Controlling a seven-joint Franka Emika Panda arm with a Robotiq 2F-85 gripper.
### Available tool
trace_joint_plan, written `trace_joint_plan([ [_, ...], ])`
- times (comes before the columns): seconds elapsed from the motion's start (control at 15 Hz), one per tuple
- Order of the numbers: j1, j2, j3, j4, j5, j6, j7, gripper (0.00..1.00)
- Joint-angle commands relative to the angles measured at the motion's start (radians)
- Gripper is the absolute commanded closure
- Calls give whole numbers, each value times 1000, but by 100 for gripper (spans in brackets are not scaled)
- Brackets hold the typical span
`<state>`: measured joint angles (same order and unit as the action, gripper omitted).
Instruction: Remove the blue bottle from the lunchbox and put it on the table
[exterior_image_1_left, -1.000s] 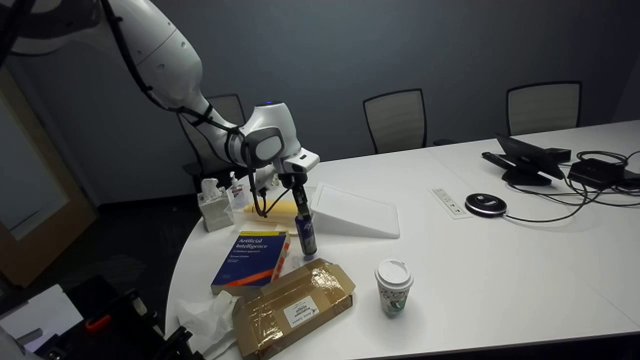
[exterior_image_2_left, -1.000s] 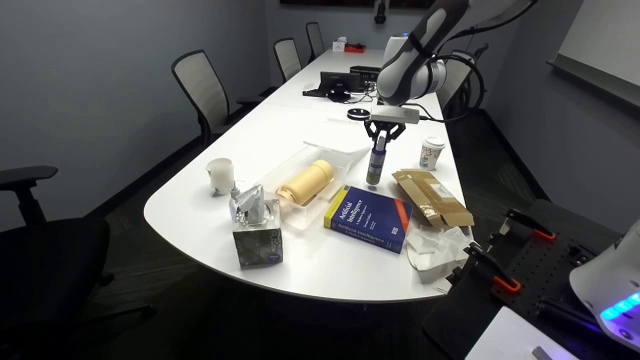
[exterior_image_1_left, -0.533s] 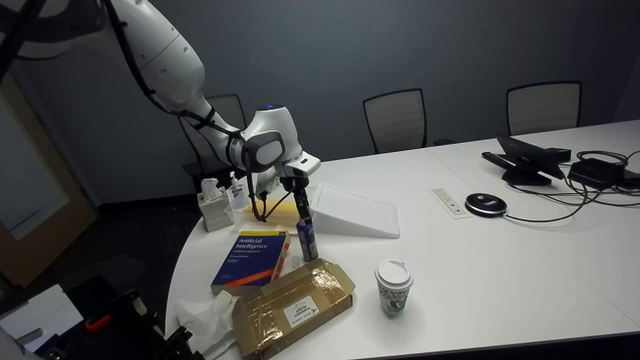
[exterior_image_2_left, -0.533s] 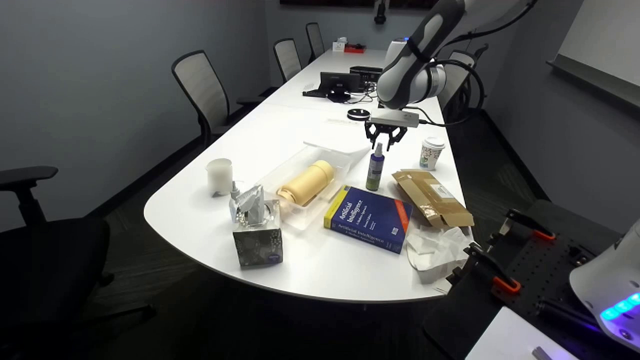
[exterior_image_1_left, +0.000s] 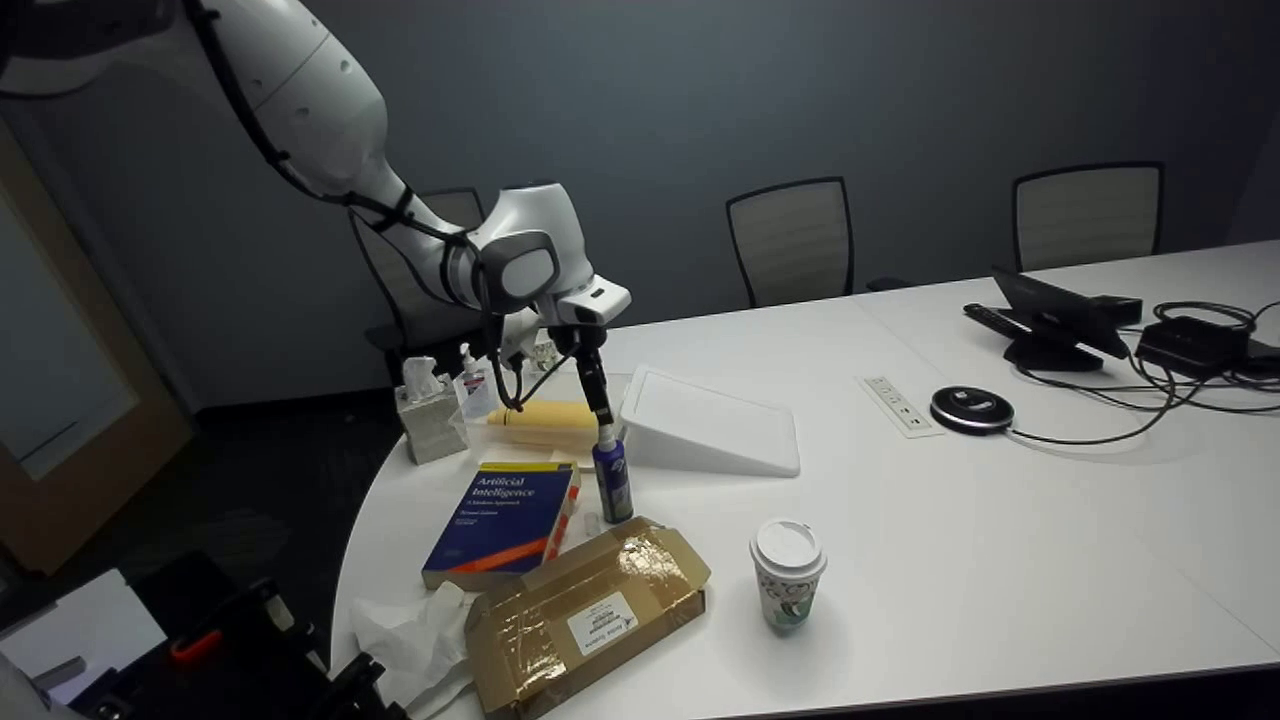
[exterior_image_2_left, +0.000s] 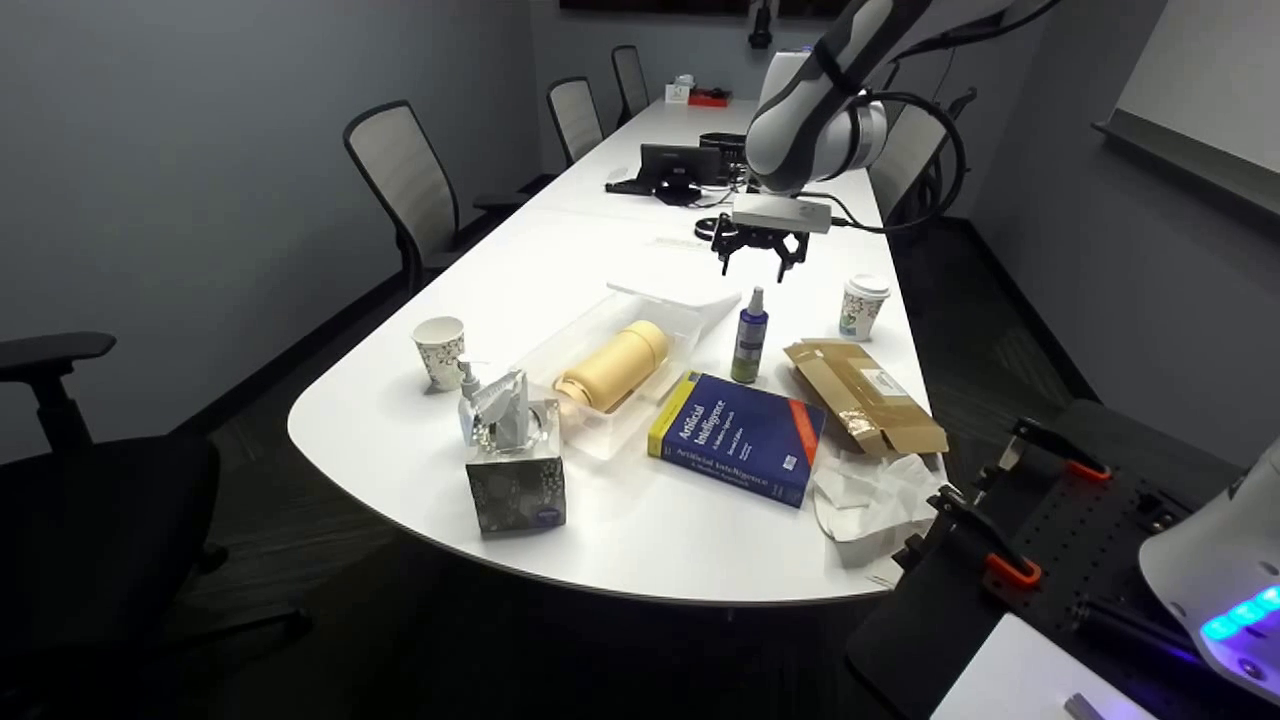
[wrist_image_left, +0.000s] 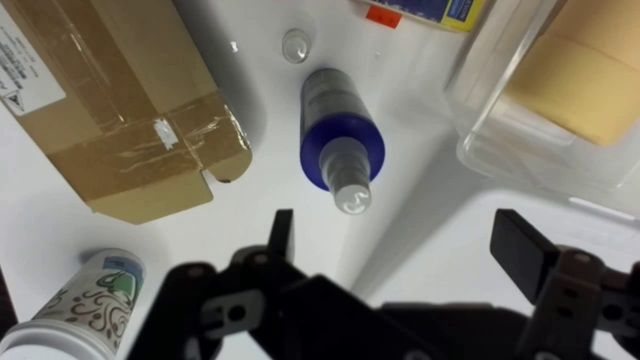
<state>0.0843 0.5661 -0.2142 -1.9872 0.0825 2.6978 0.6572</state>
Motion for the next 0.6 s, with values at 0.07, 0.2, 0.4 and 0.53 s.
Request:
trace_joint_plan([
  [0.07, 34, -145, 8, -45, -10, -134, 33, 0],
  [0.2, 34, -174, 20, -42, -13, -173, 35, 0],
  [0.4, 32, -204, 33, -42, -19, -203, 39, 0],
  [0.53, 31, -213, 37, -43, -24, -209, 43, 0],
])
